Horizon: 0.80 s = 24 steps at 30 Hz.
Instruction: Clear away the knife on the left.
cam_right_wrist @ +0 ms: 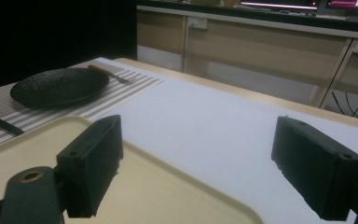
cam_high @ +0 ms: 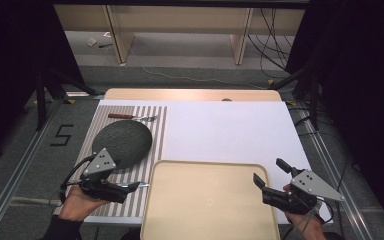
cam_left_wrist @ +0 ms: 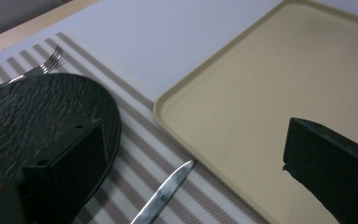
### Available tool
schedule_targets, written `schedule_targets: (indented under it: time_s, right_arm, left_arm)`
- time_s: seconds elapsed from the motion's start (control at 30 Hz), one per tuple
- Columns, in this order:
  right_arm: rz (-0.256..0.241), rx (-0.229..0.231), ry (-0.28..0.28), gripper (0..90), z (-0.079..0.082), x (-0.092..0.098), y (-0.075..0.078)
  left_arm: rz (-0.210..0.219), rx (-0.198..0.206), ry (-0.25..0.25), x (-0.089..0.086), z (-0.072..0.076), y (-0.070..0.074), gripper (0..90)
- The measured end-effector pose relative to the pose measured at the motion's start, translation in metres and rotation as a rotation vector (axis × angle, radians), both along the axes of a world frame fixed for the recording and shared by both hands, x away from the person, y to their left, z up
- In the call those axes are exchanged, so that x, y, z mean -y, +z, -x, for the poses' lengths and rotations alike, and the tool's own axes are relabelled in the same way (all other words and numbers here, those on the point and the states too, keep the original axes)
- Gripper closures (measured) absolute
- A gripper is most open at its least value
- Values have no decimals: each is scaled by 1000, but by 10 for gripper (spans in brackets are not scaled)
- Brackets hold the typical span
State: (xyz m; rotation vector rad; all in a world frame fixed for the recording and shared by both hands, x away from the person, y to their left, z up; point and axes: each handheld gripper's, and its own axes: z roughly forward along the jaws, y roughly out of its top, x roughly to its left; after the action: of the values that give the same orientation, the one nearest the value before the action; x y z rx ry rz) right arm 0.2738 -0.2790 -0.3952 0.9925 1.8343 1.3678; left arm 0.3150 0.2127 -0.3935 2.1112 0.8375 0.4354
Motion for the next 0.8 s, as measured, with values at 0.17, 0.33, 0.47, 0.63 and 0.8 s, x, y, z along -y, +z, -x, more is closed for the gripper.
schedule_targets:
  time_s: [0.17, 0.33, 0.47, 0.63, 0.8]
  right_arm:
    - [4, 1, 5, 173, 0, 0, 0]
    - [6, -2, 5, 173, 0, -1, 0]
    - [5, -2, 5, 173, -1, -1, 0]
    - [6, -8, 6, 173, -1, -1, -1]
    - [5, -8, 8, 173, -1, -1, -1]
  left_arm:
    - [-80, -42, 33, -17, -5, -4, 60]
    - [-135, -98, 56, -32, -10, -11, 69]
    - [-187, -134, 70, -37, -15, -19, 73]
    - [-249, -211, 38, -37, -20, -28, 74]
    - [-313, -246, 38, -37, -27, -38, 77]
